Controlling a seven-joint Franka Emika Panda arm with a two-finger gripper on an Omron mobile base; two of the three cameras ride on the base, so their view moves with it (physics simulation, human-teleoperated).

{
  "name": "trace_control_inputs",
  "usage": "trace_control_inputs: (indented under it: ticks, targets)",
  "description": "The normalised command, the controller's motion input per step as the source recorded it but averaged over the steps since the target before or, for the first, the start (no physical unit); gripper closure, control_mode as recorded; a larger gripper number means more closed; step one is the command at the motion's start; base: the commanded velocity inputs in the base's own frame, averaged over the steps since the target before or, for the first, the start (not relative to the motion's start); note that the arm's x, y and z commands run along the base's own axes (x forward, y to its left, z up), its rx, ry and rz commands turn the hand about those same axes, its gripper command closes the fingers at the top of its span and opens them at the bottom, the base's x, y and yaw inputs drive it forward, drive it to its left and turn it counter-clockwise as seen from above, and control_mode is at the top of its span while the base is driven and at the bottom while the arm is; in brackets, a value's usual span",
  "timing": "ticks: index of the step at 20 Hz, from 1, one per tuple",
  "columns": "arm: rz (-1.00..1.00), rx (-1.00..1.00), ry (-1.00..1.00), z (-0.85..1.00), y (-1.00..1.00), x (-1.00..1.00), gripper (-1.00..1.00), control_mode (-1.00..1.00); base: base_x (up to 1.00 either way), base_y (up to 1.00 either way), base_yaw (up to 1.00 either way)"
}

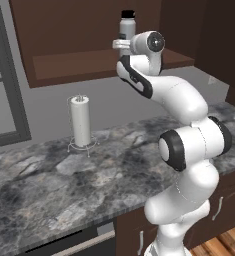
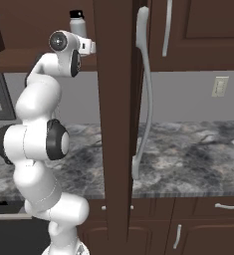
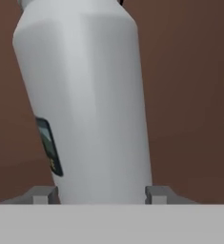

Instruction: Pick the water bottle, boxed drink, can from the counter and place them in the open cabinet.

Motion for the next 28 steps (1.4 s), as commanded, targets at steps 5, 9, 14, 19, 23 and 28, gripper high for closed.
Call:
trace_control_inputs:
  ticks: [5,9,14,19,23,28]
  targets:
    - [0.0,0.0,0.0,-0.48,0.0,0.08,1.0,-1.0,0.0,0.0,0.0]
    - [0.0,0.0,0.0,-0.49,0.0,0.0,1.0,-1.0,0.0,0.0,0.0]
    - [0.0,0.0,0.0,-0.09,0.0,0.0,1.0,-1.0,0.0,0.0,0.0]
    - [0.0,0.0,0.0,0.0,0.0,0.0,1.0,-1.0,0.0,0.0,0.0]
    - [0.0,0.0,0.0,0.05,0.0,-0.01,-1.0,-1.0,0.0,0.0,0.0]
    - [0.0,-0.01,-0.01,0.28,0.0,-0.3,-1.0,-1.0,0.0,0.0,0.0]
